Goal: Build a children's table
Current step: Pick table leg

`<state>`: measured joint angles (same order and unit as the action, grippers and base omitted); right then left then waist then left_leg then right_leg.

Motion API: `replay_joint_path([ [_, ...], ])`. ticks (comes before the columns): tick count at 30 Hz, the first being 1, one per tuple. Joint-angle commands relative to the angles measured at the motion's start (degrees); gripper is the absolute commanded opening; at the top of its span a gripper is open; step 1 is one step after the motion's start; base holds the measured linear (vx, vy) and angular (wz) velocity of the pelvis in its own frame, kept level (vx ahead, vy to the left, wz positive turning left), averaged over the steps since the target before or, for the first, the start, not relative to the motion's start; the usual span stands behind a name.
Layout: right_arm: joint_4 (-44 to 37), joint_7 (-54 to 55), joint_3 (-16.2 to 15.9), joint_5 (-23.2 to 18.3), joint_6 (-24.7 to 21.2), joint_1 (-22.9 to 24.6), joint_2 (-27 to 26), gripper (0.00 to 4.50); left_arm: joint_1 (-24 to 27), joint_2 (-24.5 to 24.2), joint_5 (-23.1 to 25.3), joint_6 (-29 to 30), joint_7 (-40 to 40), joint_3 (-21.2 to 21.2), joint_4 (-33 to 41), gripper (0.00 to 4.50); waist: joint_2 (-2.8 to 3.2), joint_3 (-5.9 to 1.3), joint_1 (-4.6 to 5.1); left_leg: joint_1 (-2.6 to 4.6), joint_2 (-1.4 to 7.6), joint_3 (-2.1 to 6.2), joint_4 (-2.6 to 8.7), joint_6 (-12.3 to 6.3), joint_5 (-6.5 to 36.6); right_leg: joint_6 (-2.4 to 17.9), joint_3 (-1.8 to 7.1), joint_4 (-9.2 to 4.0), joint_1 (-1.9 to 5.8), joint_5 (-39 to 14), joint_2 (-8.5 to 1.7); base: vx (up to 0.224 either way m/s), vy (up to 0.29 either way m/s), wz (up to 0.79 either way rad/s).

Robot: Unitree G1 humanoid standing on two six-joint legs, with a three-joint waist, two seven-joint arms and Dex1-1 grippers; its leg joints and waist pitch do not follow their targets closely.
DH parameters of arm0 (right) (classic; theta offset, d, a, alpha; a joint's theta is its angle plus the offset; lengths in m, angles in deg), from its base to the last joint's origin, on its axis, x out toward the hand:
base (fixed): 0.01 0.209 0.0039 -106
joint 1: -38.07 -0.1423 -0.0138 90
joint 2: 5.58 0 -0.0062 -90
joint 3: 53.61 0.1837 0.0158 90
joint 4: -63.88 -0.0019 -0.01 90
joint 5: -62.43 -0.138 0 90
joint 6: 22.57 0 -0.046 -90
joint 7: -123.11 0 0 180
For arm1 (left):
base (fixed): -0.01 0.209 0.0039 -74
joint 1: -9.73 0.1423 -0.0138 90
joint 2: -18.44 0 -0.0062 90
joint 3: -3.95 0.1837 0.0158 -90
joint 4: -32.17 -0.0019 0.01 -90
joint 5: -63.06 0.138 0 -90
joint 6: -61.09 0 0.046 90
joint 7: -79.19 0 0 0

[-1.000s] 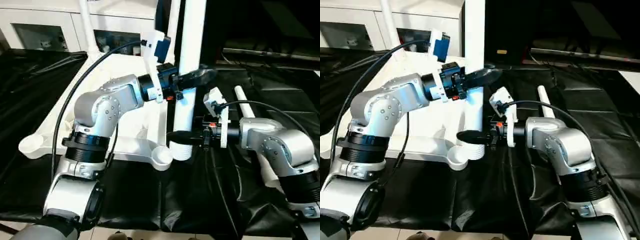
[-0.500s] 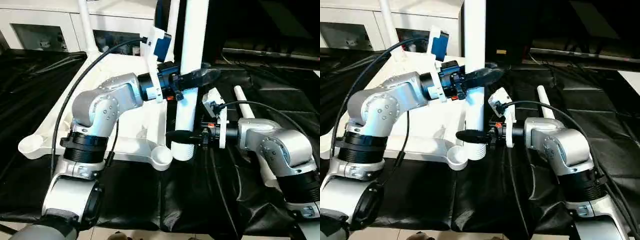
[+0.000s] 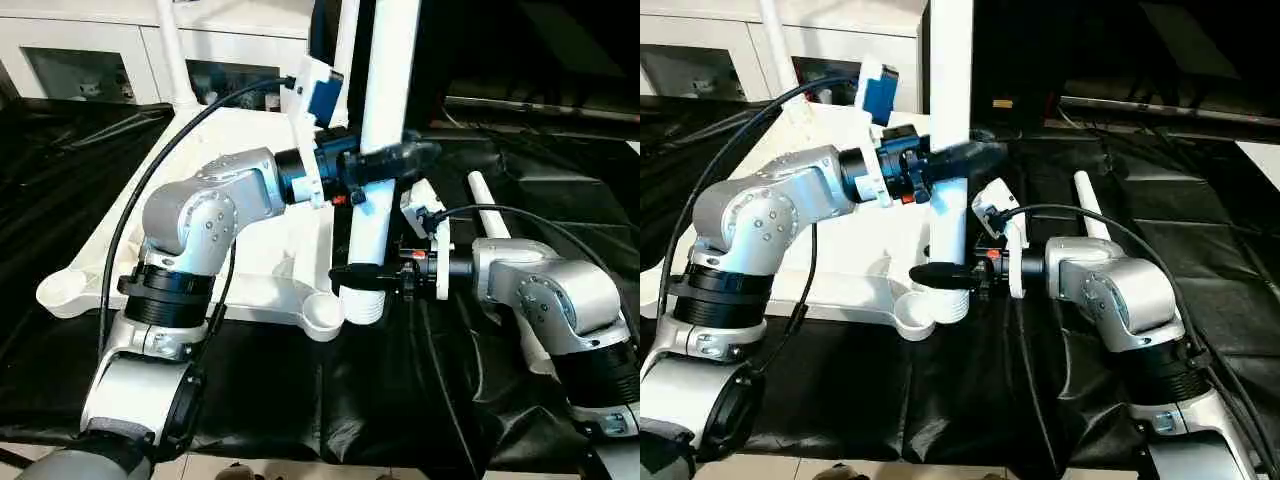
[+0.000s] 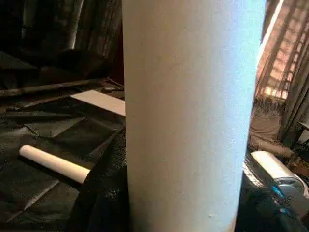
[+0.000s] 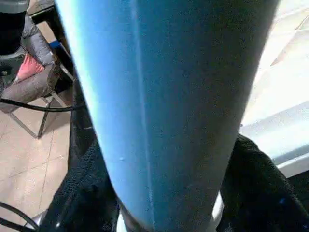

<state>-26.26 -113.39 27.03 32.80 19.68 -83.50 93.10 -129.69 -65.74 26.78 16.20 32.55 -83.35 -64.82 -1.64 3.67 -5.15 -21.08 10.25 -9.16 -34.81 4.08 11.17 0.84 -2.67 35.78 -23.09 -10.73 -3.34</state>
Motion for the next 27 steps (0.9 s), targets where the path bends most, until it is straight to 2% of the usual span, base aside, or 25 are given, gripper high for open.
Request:
replay_joint_path([
  [1,0.3,0.5,1.5,0.1,0.9,-1.5,0.3,3.07,0.3,-0.3,0.2,0.6,-0.9,0.9,1.4,1.79,-0.05,-4.35,-0.11,0.23,2.16,0.19,3.50,-1.20,3.9,13.0,2.50,-3.86,3.90,-6.2,-4.13,0.000,0.000,0.00],
  [9,-0.1,-0.5,1.5,-0.6,0.8,-1.3,0.8,3.07,0.6,-0.4,0.1,0.6,-1.0,1.3,1.7,1.79,-0.14,-4.35,-0.13,0.24,2.15,0.18,3.50,-1.31,3.8,12.8,2.51,-3.85,3.92,-6.4,-4.13,0.000,0.000,0.00],
  [11,0.0,-0.8,1.4,-0.8,0.8,-1.3,0.8,2.74,0.6,-0.4,0.2,0.6,-1.0,1.4,1.7,1.79,-0.10,-4.36,-0.15,0.27,2.18,0.17,3.48,-1.36,3.7,12.9,2.50,-3.85,3.87,-6.3,-4.15,0.000,0.000,0.00],
  [14,0.0,-1.0,1.3,-0.9,0.7,-1.2,1.0,2.68,0.6,-0.5,0.1,0.5,-0.9,1.4,1.7,1.79,-0.14,-4.34,-0.14,0.23,2.18,0.17,3.49,-1.52,3.8,13.0,2.49,-3.83,3.91,-6.2,-4.15,0.000,0.000,0.00],
  [15,0.0,-1.2,1.3,-0.9,0.7,-1.2,1.0,2.39,0.6,-0.5,0.1,0.5,-0.8,1.3,1.7,1.79,-0.16,-4.34,-0.15,0.22,2.17,0.17,3.47,-1.54,3.8,12.9,2.50,-3.85,3.92,-6.4,-4.18,0.000,0.000,0.00],
  [19,0.0,-1.4,1.2,-1.1,0.4,-1.1,1.1,2.27,0.7,-0.4,0.2,0.3,-0.5,1.2,1.7,1.79,-0.20,-4.35,-0.14,0.21,2.20,0.20,3.48,-1.52,3.6,12.8,2.48,-3.80,3.89,-6.3,-4.14,0.000,0.000,0.00],
  [20,0.0,-1.4,1.1,-1.1,0.5,-1.0,1.0,2.02,0.7,-0.3,0.2,0.2,-0.3,1.0,1.6,1.79,-0.22,-4.37,-0.13,0.22,2.18,0.17,3.46,-1.54,3.5,12.9,2.49,-3.82,3.90,-6.3,-4.16,0.000,0.000,0.00],
  [26,0.0,-1.3,0.8,-0.8,0.8,-0.6,0.9,1.92,0.8,-0.2,0.9,-1.0,0.0,1.1,1.4,1.79,-0.19,-4.35,-0.18,0.26,2.17,0.14,3.45,-1.53,3.7,12.9,2.51,-3.89,3.87,-6.7,-4.19,0.000,0.000,0.00],
  [27,0.0,-1.3,0.8,-0.8,0.8,-0.6,0.9,1.92,0.8,-0.2,1.0,-1.1,0.0,1.1,1.4,2.14,0.02,-4.36,-0.20,0.23,2.16,0.17,3.44,-1.44,3.8,12.8,2.51,-3.91,3.87,-6.6,-4.16,0.000,0.000,0.00],
])
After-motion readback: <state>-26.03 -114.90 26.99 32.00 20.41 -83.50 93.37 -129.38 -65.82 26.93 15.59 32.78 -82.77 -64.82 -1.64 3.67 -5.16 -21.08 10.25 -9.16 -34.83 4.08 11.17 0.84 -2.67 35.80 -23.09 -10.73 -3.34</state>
